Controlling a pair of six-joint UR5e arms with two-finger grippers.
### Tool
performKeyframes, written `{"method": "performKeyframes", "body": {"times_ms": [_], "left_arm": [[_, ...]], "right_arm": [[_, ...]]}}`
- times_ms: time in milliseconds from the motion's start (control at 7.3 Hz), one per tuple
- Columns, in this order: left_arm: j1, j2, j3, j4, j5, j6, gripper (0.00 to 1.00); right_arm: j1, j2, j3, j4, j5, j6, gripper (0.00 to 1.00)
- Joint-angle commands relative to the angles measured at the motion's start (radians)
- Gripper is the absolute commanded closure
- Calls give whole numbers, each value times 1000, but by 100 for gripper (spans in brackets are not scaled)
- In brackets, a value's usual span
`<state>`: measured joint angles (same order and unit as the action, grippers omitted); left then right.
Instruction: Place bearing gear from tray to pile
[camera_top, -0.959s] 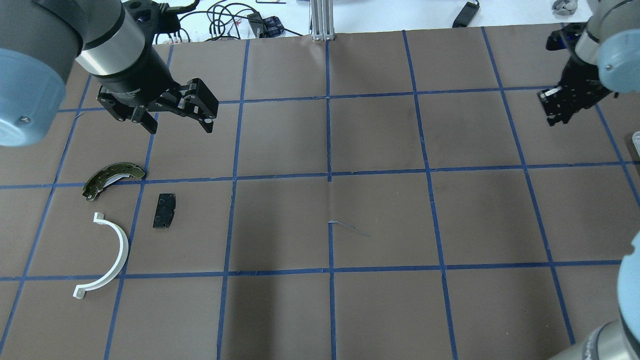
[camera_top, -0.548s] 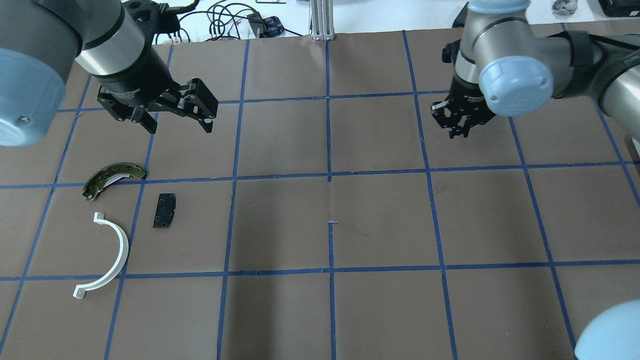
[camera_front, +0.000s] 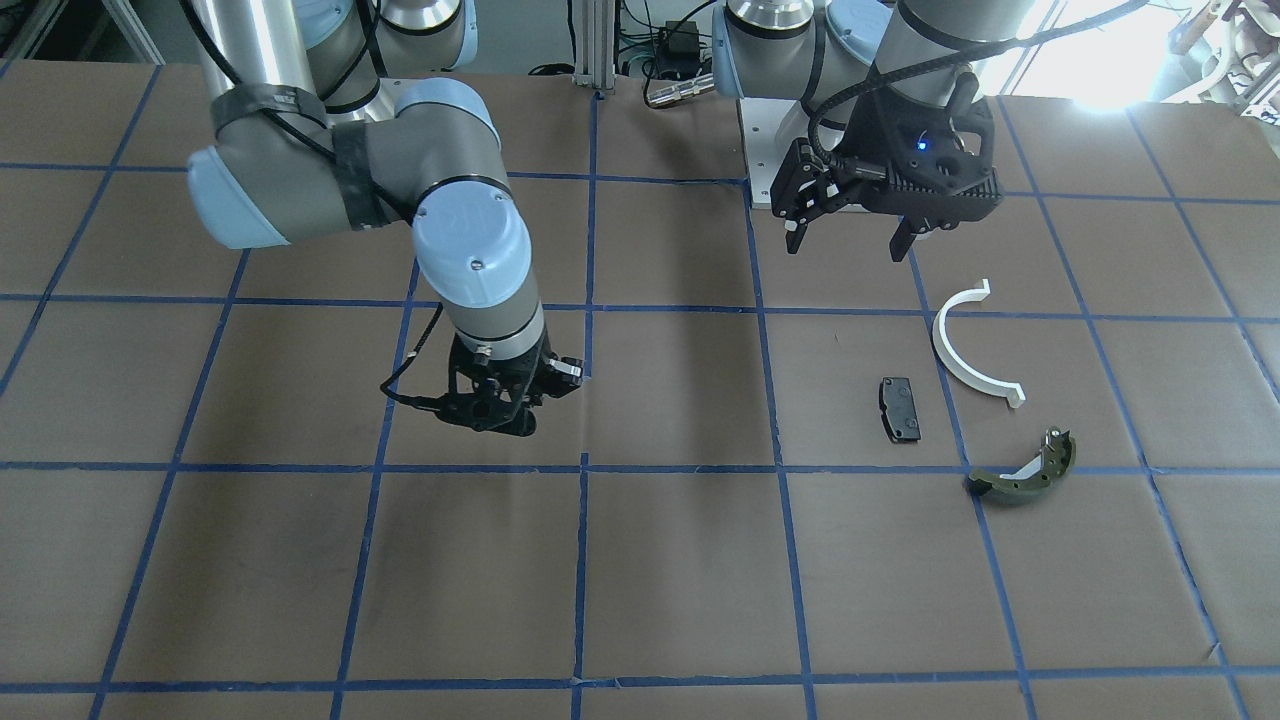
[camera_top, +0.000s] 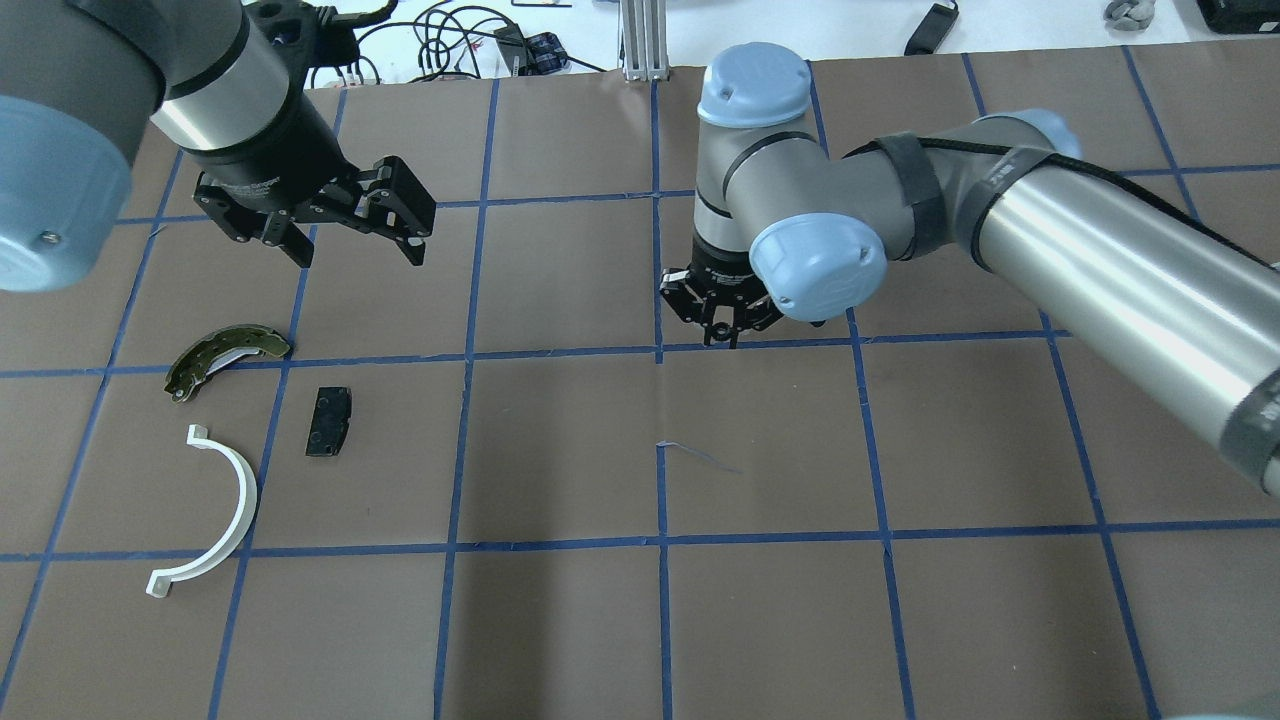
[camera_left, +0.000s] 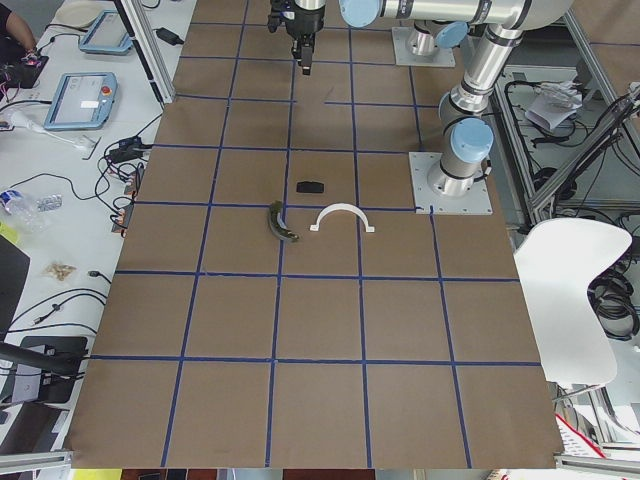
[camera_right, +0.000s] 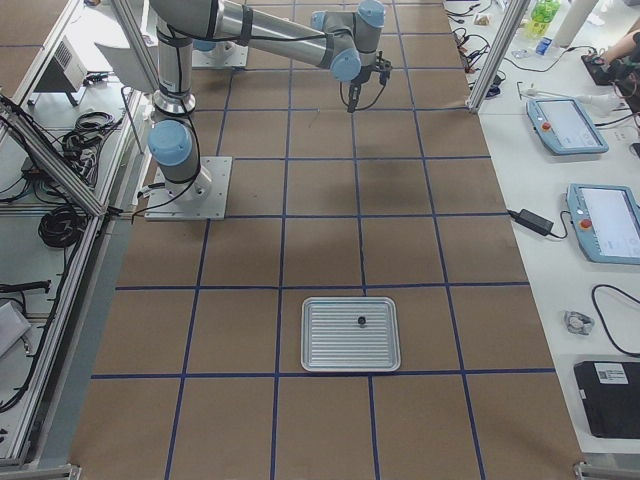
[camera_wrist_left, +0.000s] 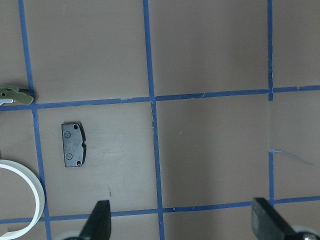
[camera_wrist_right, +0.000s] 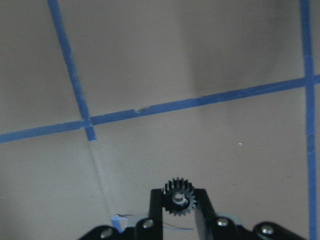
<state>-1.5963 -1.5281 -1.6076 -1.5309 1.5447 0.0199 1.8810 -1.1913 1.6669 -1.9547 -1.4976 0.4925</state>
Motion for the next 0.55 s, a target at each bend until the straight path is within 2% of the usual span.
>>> {"method": "performKeyframes", "body": {"times_ms": [0,137,274,411], "left_arm": [[1,0,0,0,0,0,0],[1,-1,0,0,2,0,0],[1,0,0,0,2,0,0],[1,0,0,0,0,0,0]], "right_arm": [[82,105,-1,-151,30,96,91],[96,130,0,-165,31,104,81],[101,140,0,-165,31,107,51],[101,141,2,-165,30,106,1]]}}
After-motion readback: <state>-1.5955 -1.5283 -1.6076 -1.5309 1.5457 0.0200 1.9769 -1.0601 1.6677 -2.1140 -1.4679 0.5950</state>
